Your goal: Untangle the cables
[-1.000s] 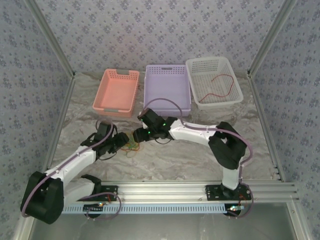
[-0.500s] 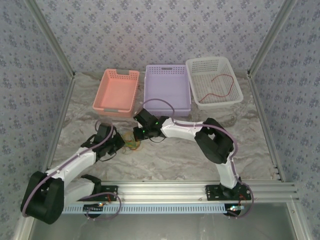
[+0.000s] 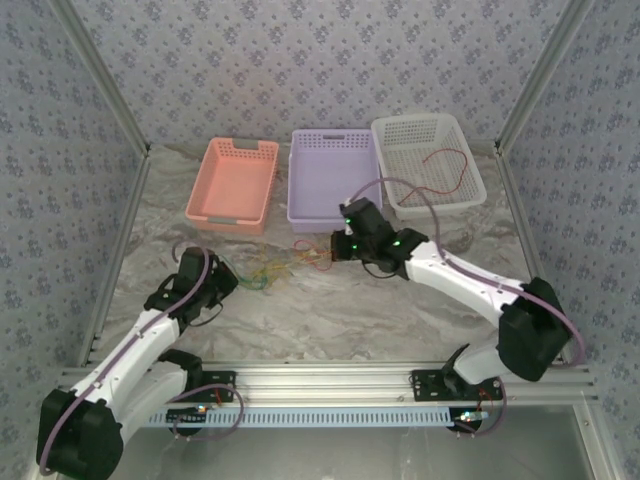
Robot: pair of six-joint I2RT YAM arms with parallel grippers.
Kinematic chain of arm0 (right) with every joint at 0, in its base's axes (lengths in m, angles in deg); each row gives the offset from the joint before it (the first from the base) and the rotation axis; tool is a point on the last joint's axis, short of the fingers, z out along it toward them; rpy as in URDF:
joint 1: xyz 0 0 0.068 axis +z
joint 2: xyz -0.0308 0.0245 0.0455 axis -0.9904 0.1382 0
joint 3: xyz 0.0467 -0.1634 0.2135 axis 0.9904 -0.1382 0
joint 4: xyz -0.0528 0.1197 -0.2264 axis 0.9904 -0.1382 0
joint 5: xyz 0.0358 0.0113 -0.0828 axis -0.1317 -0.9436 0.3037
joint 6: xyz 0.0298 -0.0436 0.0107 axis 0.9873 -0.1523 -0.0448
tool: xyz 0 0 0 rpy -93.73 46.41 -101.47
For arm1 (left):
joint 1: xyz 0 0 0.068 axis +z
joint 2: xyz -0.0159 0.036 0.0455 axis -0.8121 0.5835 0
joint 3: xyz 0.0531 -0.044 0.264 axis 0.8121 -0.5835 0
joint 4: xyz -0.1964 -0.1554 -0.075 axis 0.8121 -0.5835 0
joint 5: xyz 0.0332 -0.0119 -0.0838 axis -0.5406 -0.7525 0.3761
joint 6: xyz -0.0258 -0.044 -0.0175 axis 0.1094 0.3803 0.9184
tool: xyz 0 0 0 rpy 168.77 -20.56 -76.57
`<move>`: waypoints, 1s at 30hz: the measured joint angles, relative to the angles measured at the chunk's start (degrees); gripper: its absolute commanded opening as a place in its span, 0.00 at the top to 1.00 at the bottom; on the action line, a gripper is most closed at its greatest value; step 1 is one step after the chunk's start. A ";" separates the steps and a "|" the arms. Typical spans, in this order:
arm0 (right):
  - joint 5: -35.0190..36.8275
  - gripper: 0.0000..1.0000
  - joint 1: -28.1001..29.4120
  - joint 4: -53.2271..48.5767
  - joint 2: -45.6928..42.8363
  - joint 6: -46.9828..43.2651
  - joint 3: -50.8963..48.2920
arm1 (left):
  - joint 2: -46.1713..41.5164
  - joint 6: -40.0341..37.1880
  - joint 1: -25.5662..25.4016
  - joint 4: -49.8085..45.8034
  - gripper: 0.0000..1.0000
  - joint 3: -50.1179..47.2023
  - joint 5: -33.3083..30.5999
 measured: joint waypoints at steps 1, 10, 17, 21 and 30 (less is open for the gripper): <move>0.22 1.00 -0.87 -0.83 -0.96 -0.20 -0.20 | 0.02 0.00 0.00 0.02 1.00 0.26 0.00; 5.77 0.75 1.25 -6.10 -1.03 -0.02 -0.46 | 4.44 0.07 0.00 1.60 1.00 0.98 1.49; 14.56 0.48 2.67 -9.40 -2.36 3.06 -4.70 | 5.22 0.00 0.00 1.38 1.00 2.38 1.46; 16.90 0.48 4.68 -9.79 -6.10 3.48 -7.19 | 5.60 0.00 0.00 1.57 1.00 3.15 1.62; 13.49 0.57 12.11 -1.09 3.06 2.84 -8.02 | 5.60 0.00 0.00 1.60 1.00 3.15 2.21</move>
